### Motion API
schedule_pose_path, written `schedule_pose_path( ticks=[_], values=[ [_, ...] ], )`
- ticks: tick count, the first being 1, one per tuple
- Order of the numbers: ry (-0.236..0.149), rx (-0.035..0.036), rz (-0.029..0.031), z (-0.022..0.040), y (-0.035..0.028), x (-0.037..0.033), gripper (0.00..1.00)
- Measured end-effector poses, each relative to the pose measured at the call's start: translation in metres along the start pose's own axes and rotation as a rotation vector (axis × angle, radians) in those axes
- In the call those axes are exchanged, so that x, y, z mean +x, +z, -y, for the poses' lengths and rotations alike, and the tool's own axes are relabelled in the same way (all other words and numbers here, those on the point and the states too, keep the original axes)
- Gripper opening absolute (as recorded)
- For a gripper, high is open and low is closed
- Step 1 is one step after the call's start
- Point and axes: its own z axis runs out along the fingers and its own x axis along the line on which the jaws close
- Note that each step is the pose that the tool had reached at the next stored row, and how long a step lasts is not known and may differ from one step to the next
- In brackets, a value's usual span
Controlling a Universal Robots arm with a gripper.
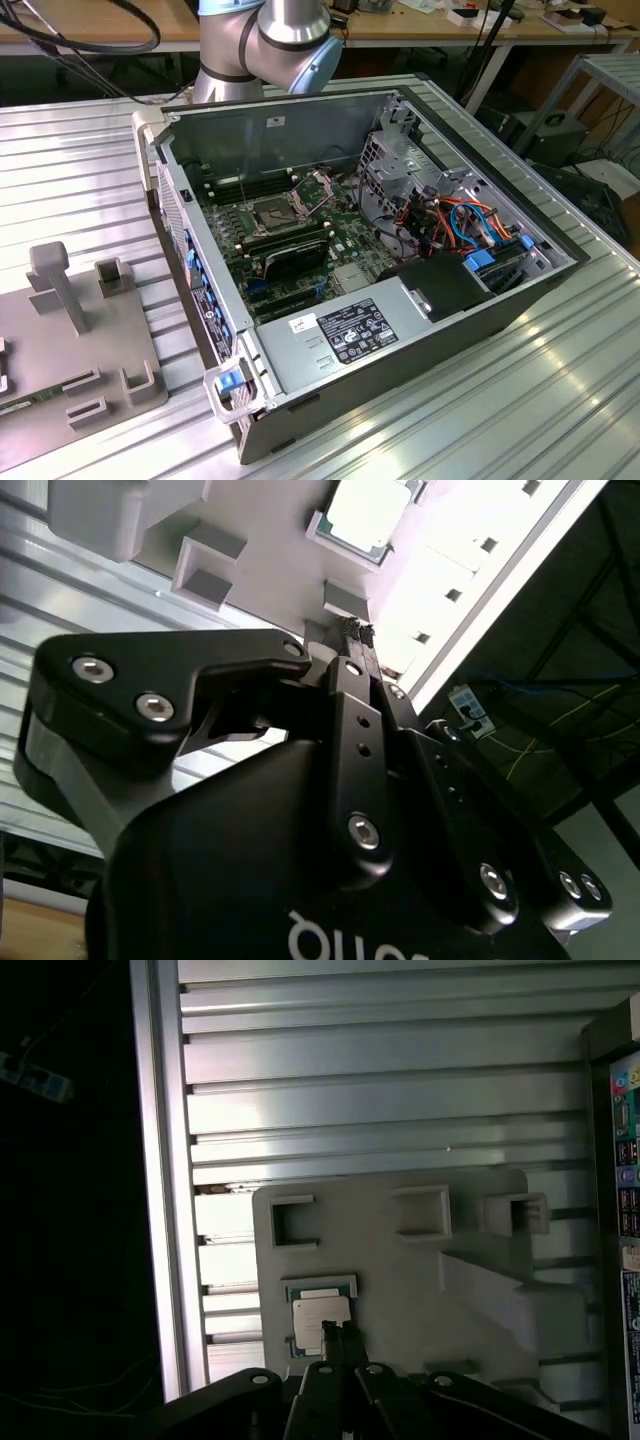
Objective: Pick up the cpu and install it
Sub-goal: 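Reach for the cpu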
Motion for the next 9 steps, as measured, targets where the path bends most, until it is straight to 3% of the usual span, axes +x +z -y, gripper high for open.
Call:
schedule_pose_path(
  ticks=[9],
  values=[
    [0.0, 0.0002, -0.0011, 0.0119, 0.0163, 0.0047, 0.11]
  ],
)
